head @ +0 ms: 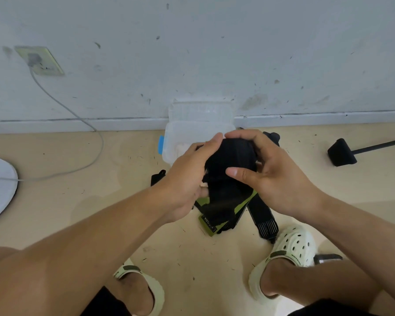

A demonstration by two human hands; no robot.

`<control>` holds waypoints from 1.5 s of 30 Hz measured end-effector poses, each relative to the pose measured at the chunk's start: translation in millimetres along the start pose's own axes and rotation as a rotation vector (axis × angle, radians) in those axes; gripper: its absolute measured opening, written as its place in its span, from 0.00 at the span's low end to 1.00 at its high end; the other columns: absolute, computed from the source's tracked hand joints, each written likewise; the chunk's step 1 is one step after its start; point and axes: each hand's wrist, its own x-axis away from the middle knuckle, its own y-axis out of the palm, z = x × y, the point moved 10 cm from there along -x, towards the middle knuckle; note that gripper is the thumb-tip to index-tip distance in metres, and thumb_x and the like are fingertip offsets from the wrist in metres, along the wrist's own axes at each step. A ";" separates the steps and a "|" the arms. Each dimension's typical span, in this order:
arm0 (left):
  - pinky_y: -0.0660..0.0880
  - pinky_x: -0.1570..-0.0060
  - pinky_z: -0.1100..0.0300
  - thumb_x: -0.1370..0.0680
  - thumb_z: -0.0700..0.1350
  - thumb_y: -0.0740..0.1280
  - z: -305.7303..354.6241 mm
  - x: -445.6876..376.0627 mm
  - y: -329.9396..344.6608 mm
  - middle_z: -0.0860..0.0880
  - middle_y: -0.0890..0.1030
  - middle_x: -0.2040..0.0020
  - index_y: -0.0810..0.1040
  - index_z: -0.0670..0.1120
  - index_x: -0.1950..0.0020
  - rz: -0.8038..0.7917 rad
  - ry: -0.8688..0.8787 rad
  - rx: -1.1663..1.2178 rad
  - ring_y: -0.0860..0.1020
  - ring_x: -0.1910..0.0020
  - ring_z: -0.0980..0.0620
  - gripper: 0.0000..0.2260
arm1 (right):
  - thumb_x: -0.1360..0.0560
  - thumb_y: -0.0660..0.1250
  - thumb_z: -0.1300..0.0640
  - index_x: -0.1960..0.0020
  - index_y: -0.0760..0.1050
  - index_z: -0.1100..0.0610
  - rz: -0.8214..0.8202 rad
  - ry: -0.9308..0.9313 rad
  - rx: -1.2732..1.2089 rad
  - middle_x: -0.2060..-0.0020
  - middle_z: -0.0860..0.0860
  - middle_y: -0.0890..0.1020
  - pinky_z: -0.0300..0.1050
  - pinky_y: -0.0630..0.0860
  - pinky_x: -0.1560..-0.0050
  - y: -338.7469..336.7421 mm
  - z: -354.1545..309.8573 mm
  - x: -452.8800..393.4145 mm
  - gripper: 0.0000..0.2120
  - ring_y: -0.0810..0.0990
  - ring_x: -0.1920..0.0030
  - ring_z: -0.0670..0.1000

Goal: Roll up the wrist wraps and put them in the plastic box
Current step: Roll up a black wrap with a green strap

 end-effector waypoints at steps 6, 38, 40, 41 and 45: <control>0.84 0.53 0.52 0.19 0.57 0.69 -5.5 3.0 6.2 0.50 0.85 0.42 0.76 0.53 0.32 -0.008 0.002 0.070 0.85 0.44 0.52 0.18 | 0.18 0.66 0.49 0.17 0.38 0.39 -0.127 0.093 0.139 0.21 0.30 0.55 0.44 0.68 0.25 20.2 10.7 5.8 0.42 0.63 0.25 0.32; 0.82 0.41 0.56 0.37 0.58 0.80 10.7 2.0 3.1 0.61 0.71 0.31 0.69 0.65 0.26 -0.046 0.169 -0.307 0.78 0.36 0.55 0.41 | 0.21 0.70 0.62 0.25 0.71 0.49 -0.104 0.512 -0.374 0.39 0.50 0.86 0.56 0.77 0.32 14.1 48.1 5.5 0.27 0.84 0.39 0.52; 0.77 0.33 0.52 0.31 0.65 0.73 6.9 -0.1 -0.8 0.61 0.72 0.30 0.69 0.63 0.24 0.006 0.115 -0.286 0.75 0.32 0.55 0.36 | 0.21 0.70 0.64 0.24 0.70 0.49 -0.093 0.484 -0.363 0.38 0.50 0.84 0.56 0.79 0.35 13.1 45.9 5.7 0.28 0.84 0.39 0.52; 0.74 0.30 0.48 0.26 0.66 0.70 3.5 -1.7 -3.1 0.60 0.73 0.30 0.69 0.62 0.24 0.024 0.085 -0.274 0.74 0.30 0.53 0.31 | 0.22 0.70 0.65 0.24 0.70 0.48 -0.086 0.471 -0.361 0.38 0.50 0.84 0.55 0.81 0.37 12.5 43.5 5.2 0.29 0.85 0.39 0.52; 0.77 0.32 0.44 0.23 0.68 0.67 -8.6 -5.4 -11.2 0.55 0.79 0.32 0.72 0.58 0.26 0.070 0.003 -0.166 0.78 0.33 0.51 0.28 | 0.23 0.71 0.67 0.22 0.68 0.49 -0.002 0.414 -0.371 0.39 0.47 0.85 0.49 0.83 0.41 3.8 37.6 1.8 0.33 0.86 0.42 0.49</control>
